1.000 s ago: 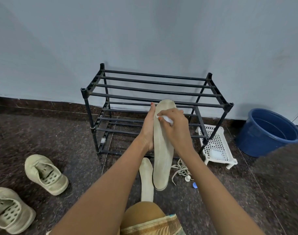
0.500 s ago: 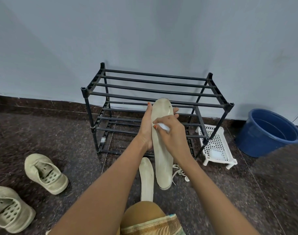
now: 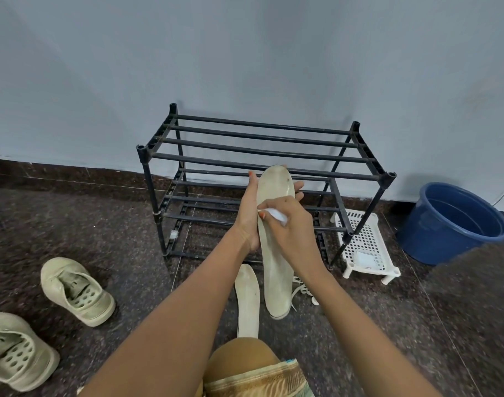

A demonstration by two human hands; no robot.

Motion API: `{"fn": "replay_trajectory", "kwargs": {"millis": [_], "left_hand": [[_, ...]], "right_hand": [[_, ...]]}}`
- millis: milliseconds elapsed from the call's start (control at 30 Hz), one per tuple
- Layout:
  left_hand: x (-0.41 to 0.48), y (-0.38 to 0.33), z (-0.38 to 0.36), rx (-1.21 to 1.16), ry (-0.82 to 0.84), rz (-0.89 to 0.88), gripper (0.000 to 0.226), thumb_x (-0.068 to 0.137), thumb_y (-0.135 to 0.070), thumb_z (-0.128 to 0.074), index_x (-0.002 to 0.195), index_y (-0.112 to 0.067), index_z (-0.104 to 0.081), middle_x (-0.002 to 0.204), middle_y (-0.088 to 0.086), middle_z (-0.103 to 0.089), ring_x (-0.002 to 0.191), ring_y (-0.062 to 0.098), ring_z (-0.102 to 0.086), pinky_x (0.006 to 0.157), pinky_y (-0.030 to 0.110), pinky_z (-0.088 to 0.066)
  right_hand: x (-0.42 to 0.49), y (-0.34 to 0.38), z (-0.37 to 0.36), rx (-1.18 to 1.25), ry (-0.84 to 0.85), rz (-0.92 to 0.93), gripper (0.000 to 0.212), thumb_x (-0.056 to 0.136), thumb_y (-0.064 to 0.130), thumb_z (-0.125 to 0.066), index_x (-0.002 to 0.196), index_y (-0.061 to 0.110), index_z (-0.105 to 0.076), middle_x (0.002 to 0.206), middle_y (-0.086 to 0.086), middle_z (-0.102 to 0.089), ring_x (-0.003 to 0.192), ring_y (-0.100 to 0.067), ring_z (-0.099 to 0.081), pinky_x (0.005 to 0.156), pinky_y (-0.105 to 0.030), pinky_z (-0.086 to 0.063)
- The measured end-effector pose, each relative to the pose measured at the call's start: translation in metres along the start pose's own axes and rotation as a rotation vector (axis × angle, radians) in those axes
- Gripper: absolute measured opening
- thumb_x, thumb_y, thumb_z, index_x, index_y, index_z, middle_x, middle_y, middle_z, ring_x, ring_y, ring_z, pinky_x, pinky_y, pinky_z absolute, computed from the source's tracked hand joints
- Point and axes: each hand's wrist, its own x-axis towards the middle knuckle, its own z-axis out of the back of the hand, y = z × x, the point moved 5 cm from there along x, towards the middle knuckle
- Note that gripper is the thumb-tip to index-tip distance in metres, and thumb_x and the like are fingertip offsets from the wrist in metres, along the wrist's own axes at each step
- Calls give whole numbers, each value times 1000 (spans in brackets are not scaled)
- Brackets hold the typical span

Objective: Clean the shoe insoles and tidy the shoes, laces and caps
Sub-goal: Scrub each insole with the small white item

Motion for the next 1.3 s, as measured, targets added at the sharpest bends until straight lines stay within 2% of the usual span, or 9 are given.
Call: {"fn": "replay_trajectory", "kwargs": {"millis": [133,233,400,567,800,900,1000,1100,1300], "left_hand": [[3,3,-1,26,35,25,92,83,-77,-11,112,-11,-68,113,7,-68,104,16,-64,91,32,-49],[4,5,2,42,8,24,85,84,-75,-22,125,-11,-59,127,14,-59,115,26,-57,99,38,-42],[1,6,-3,90,3,-8,60,93,-61,-29,112,-14,-61,87,7,-69,79,18,-67,67,28,-54],[-3,3,1,119,-16,43,80,87,-72,-21,127,-13,-58,129,13,-58,113,23,-58,92,32,-47],[-2,3,1,62,-19,57,78,89,-70,-18,120,-14,-62,113,9,-66,99,18,-64,82,29,-52],[-2,2,0,78,-44,15,64,93,-63,-24,104,-18,-68,86,6,-71,78,18,-68,70,29,-52],[-1,2,-1,112,-21,9,60,95,-59,-23,98,-19,-67,77,3,-71,69,15,-68,66,28,-52],[-2,2,-1,104,-7,22,60,95,-58,-23,98,-18,-67,76,3,-71,69,15,-68,64,27,-52],[-5,-2,-1,35,6,52,78,90,-67,-16,119,-12,-64,109,7,-68,95,16,-64,85,27,-49]], "right_hand": [[7,9,3,-68,-42,61,14,85,1,-58,94,6,-67,91,-4,-55,81,-3,-48,74,2,-33],[20,17,8,-134,-126,128,14,86,1,-56,95,4,-66,91,-2,-51,78,4,-45,74,1,-31],[36,14,10,-203,-190,149,15,88,4,-54,99,4,-65,96,-5,-52,92,-17,-52,80,-19,-41],[17,11,2,-130,-134,96,16,88,1,-54,97,5,-66,94,0,-50,83,1,-46,76,0,-31],[12,2,0,-180,-100,88,16,87,3,-55,99,5,-66,92,2,-48,90,-11,-47,76,2,-30],[25,2,10,-186,-180,94,15,88,5,-54,99,7,-65,91,3,-45,92,-16,-50,76,-8,-35],[34,3,18,-193,-245,86,17,89,7,-53,102,7,-64,95,4,-46,95,-16,-51,81,-20,-41],[33,2,18,-176,-229,76,18,89,5,-52,103,7,-64,95,3,-46,95,-15,-50,81,-12,-38],[9,0,2,-117,-14,62,15,86,3,-57,98,5,-66,93,-3,-52,92,-13,-49,77,-1,-32]]}}
